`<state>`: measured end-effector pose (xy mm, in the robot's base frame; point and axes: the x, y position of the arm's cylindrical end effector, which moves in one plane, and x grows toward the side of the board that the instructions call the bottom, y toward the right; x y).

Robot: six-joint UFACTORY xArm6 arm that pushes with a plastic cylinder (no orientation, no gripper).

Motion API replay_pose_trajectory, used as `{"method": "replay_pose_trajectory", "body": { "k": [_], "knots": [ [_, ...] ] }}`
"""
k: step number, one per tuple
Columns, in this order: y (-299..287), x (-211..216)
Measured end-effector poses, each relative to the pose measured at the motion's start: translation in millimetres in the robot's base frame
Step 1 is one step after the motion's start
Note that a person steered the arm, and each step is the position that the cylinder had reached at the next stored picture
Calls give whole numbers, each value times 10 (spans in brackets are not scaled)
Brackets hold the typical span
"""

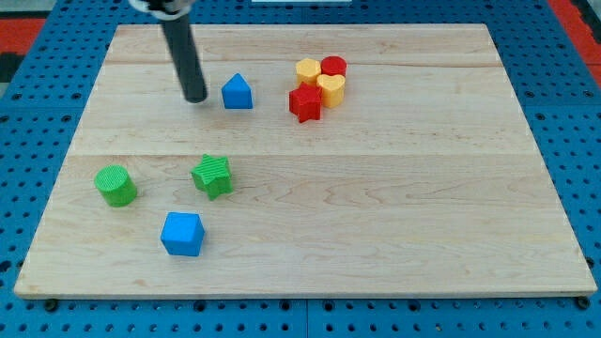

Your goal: Place your hand to the right of the green star

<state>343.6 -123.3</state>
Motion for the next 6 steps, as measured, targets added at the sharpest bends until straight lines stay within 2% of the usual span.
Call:
{"method": "replay_pose_trajectory", "body": {
  "k": [1, 2, 3, 4, 5, 6],
  "knots": [
    [564, 0],
    [689, 0],
    [329, 112],
    [448, 521],
    [1002, 794],
    [1314, 1131]
  ]
}}
